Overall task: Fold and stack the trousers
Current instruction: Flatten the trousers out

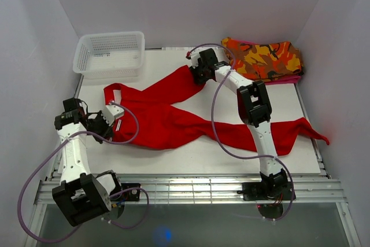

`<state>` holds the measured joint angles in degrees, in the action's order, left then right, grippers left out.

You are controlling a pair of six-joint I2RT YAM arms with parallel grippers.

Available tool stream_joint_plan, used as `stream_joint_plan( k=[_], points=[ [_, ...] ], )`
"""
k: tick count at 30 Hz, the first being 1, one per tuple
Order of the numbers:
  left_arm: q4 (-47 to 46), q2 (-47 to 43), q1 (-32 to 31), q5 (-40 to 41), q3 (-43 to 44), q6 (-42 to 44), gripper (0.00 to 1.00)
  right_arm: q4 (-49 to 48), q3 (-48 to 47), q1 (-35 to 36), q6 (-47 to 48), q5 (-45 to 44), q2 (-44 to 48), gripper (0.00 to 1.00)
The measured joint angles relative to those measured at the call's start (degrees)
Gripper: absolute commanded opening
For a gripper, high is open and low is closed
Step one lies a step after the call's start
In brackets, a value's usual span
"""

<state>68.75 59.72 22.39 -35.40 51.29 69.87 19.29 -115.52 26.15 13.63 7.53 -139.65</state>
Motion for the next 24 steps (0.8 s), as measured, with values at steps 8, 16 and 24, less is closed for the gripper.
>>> stream_joint_plan(
  k=[8, 16, 24],
  points=[
    [-4.7, 2.9, 1.2, 2.0, 1.0, -3.1, 0.0, 2.5, 20.1, 0.0, 2.9, 4.1, 14.5, 0.08],
    [-6.7, 4.7, 1.8, 1.9, 1.6, -2.0, 0.0, 8.4, 36.4, -10.4, 3.7, 5.3, 43.3, 0.08],
    [-5.7, 8.4, 5.8, 6.3, -1.0, 2.1, 0.0, 14.1, 43.0, -29.4, 11.5, 3.2, 57.6, 0.08]
  ],
)
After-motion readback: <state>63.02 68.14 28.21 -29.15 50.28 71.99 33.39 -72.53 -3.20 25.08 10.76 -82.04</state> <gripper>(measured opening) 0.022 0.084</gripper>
